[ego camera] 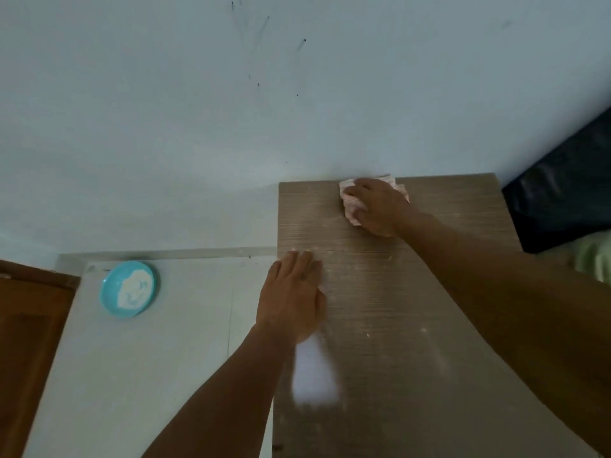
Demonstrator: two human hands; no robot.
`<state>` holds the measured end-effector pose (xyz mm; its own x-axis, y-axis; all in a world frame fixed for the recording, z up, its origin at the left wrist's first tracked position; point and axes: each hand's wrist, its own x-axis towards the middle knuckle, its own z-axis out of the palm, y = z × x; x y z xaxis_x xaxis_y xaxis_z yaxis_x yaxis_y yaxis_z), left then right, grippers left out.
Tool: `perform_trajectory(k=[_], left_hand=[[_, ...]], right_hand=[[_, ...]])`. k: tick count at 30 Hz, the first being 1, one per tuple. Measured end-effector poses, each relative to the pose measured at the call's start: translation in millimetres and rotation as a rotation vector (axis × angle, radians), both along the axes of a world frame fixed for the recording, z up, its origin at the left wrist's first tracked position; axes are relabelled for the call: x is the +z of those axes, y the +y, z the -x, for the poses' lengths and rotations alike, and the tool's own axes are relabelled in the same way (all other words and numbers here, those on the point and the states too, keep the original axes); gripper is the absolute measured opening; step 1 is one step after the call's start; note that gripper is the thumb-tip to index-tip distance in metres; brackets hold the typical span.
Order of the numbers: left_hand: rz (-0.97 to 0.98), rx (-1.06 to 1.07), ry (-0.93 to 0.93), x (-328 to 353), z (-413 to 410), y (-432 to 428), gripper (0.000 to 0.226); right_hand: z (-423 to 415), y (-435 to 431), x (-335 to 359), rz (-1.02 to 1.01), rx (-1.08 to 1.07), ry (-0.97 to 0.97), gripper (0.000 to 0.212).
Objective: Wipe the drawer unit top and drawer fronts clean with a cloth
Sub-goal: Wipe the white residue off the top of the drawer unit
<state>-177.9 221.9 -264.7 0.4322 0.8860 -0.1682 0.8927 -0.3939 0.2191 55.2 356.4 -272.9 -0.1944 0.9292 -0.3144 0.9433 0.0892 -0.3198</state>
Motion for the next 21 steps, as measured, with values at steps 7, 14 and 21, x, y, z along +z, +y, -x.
perform_trajectory(k=[7,14,21], left_hand=[[0.059,-0.029,0.003,-11.2,-2.1,-9.6,0.057],[0.061,-0.046,0.102,-3.7,3.3,-56.6,0.055],[0.069,-0.034,0.150,3.5,21.6,-149.9,0.052]], right_hand=[[8.2,-48.9,-34.2,-0.092,0.036,-0.032,0.060],[25.9,-152.3,-23.3,-0.081,0.076,0.036,0.061],[42.9,-287.5,-25.4,-0.093,0.027,0.168,0.055]])
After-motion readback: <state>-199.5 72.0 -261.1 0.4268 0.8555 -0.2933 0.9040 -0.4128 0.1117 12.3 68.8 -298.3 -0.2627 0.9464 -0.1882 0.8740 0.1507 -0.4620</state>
